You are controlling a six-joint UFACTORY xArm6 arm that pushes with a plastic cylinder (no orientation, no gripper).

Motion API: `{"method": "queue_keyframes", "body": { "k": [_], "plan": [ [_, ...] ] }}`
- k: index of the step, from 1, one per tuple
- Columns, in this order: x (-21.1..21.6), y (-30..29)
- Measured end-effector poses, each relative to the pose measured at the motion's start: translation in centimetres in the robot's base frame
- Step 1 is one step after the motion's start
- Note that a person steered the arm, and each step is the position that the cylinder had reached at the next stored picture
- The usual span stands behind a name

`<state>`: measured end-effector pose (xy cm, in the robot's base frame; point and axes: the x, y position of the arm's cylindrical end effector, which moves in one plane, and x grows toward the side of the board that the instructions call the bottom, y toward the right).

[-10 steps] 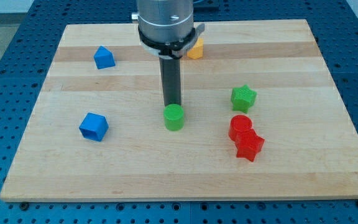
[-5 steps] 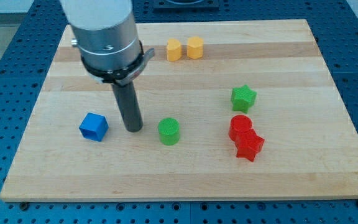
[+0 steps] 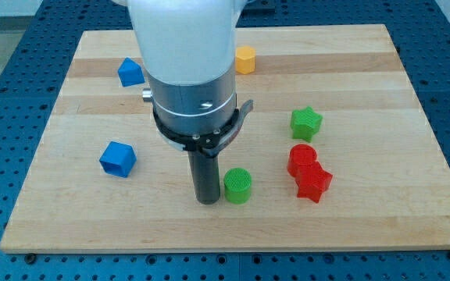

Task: Move the green circle diagonally bottom left to the red star

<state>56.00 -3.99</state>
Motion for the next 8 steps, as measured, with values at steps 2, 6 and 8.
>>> {"method": "queue_keyframes", "body": {
  "k": [2, 6, 8],
  "plan": [
    [-1.7, 1.3],
    [1.3, 7.6],
    [3.4, 5.6]
  ]
}}
